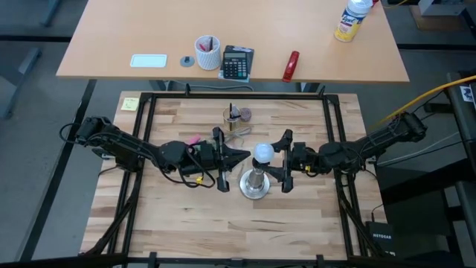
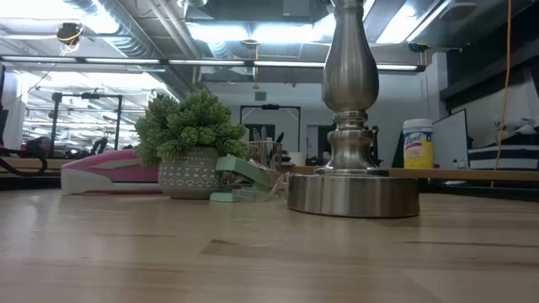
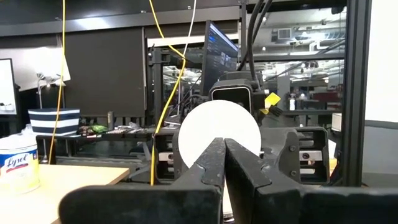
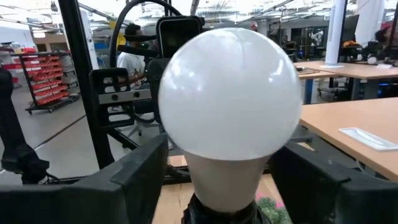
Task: Screw lightbulb
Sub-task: Remove the lightbulb from the lamp
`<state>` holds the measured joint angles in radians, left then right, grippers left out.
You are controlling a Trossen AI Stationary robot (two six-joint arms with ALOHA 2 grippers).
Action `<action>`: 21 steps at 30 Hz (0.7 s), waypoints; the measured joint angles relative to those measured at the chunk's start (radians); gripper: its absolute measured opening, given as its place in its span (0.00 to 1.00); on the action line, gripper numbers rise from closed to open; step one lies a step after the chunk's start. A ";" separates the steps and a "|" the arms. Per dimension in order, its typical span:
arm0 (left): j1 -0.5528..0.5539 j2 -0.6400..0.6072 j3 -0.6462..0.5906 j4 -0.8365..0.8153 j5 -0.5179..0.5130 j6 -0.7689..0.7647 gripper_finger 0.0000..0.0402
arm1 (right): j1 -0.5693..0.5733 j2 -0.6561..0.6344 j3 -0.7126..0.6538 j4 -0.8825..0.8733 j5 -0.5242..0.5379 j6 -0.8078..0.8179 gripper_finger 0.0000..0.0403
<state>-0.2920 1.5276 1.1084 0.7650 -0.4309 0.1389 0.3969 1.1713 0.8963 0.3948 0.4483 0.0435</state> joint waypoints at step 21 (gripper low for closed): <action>0.000 0.000 0.000 0.000 0.000 0.004 0.00 | 0.000 0.001 -0.002 0.061 -0.015 -0.093 0.46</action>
<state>-0.2920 1.5276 1.1085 0.7654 -0.4311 0.1432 0.3973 1.1721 0.8948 0.4553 0.4331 -0.0496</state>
